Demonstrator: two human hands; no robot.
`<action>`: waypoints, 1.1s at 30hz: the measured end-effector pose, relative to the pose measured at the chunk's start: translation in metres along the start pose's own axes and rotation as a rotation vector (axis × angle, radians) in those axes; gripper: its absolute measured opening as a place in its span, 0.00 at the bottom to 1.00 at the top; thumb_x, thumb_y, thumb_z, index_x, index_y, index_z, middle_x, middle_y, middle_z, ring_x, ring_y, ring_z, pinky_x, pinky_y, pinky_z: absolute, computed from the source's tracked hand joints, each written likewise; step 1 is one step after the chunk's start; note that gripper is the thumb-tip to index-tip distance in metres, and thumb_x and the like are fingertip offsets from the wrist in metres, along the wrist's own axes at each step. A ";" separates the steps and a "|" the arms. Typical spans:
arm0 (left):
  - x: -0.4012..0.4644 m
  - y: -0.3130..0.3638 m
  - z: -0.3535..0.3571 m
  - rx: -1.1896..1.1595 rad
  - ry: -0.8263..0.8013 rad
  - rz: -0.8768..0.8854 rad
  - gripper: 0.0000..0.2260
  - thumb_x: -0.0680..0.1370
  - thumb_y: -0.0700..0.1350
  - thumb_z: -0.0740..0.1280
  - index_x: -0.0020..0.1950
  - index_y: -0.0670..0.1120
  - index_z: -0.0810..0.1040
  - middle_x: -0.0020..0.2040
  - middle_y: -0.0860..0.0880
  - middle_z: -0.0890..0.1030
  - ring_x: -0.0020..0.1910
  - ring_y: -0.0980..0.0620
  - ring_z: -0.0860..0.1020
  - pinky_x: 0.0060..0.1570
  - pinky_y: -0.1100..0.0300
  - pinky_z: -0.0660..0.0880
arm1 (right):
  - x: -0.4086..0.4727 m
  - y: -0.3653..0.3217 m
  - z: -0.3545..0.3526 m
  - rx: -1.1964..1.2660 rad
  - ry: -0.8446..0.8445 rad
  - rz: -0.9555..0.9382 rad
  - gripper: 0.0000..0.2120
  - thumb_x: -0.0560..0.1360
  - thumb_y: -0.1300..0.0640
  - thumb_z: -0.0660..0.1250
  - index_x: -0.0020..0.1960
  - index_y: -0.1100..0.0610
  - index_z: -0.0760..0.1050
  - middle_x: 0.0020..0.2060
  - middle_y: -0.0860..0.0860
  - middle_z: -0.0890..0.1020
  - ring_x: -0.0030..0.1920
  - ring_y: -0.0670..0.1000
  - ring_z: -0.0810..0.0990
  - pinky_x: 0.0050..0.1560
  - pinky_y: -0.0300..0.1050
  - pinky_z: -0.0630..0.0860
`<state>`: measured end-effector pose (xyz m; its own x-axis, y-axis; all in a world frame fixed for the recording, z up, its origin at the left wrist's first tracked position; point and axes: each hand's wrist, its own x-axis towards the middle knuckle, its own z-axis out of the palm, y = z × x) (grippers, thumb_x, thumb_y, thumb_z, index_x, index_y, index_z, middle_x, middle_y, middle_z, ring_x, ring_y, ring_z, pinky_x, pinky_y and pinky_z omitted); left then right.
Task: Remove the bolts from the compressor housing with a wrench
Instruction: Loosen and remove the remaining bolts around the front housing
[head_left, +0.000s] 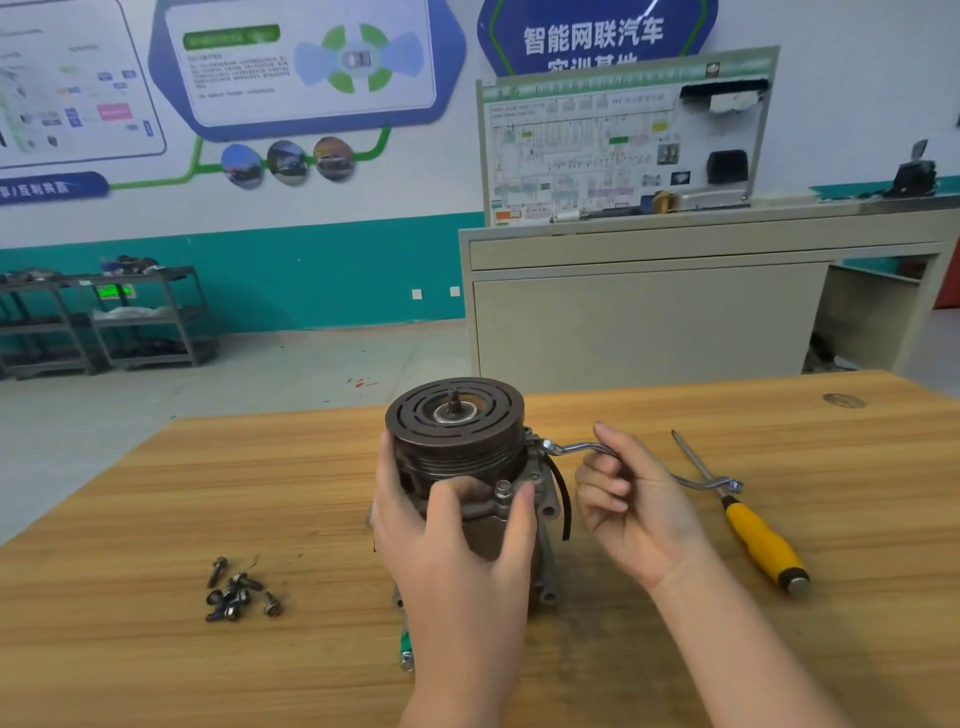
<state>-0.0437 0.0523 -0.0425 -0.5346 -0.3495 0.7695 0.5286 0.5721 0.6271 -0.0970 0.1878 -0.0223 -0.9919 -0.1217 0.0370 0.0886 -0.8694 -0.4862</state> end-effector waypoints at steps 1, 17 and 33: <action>-0.001 -0.001 0.000 -0.007 -0.006 0.018 0.12 0.73 0.58 0.69 0.44 0.49 0.79 0.77 0.48 0.57 0.73 0.58 0.55 0.69 0.53 0.56 | 0.001 0.002 -0.002 -0.016 0.011 -0.010 0.12 0.71 0.55 0.68 0.32 0.54 0.68 0.20 0.48 0.67 0.17 0.43 0.63 0.15 0.33 0.58; -0.001 0.003 0.005 0.045 0.023 0.014 0.12 0.70 0.55 0.74 0.42 0.50 0.76 0.76 0.46 0.58 0.70 0.56 0.59 0.67 0.55 0.58 | 0.009 0.010 -0.019 -0.306 -0.149 -0.090 0.17 0.70 0.49 0.55 0.30 0.57 0.72 0.57 0.56 0.81 0.25 0.48 0.69 0.25 0.39 0.66; 0.000 0.003 0.012 0.061 0.088 -0.055 0.10 0.68 0.45 0.78 0.37 0.47 0.77 0.76 0.49 0.61 0.73 0.47 0.60 0.66 0.40 0.64 | 0.012 0.008 -0.023 -0.260 -0.131 -0.071 0.19 0.70 0.50 0.54 0.24 0.57 0.69 0.59 0.61 0.80 0.23 0.49 0.70 0.25 0.38 0.67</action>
<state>-0.0503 0.0634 -0.0418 -0.5006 -0.4441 0.7431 0.4574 0.5931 0.6626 -0.1104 0.1905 -0.0463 -0.9730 -0.1406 0.1828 -0.0236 -0.7278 -0.6853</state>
